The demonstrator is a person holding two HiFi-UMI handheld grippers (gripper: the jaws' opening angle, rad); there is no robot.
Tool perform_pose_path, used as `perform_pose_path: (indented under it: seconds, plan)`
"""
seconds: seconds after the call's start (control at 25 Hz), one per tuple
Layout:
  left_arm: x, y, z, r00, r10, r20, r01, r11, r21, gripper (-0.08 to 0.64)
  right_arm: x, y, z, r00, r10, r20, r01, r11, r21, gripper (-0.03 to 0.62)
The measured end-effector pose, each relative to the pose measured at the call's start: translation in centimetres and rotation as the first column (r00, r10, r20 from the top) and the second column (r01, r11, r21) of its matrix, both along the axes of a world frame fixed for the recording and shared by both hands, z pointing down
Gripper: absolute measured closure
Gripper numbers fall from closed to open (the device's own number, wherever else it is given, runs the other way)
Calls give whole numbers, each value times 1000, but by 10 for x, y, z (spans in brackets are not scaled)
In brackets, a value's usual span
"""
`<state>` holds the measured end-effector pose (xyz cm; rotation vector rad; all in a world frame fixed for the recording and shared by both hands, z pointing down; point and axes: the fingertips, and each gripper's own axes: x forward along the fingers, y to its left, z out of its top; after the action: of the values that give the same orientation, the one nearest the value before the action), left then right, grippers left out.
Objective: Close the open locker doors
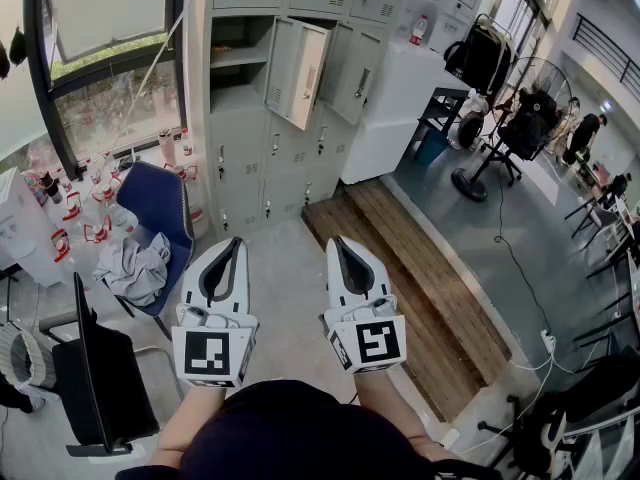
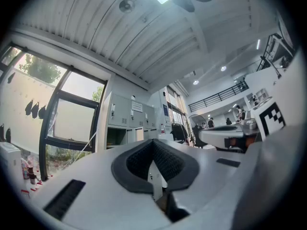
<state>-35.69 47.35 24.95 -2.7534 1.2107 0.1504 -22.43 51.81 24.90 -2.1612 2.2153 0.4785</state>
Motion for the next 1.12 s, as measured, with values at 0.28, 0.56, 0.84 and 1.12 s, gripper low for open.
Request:
perform_pose_path:
  seconds: [0.28, 0.56, 0.84, 1.12]
  plan:
    - [-3, -23, 5, 997, 38, -65, -36, 999, 33, 558, -2, -17, 10, 999, 18, 29, -18, 1000, -19, 592]
    - [20, -48, 15, 996, 61, -68, -61, 998, 8, 558, 21, -36, 25, 996, 19, 86, -16, 999, -34, 591]
    - [68, -95, 23, 996, 50, -73, -50, 999, 3, 558, 61, -89, 23, 995, -43, 94, 42, 999, 14, 568]
    - [128, -150, 16, 997, -14, -77, 14, 1000, 8, 558, 120, -155, 21, 983, -140, 123, 138, 990, 22, 514]
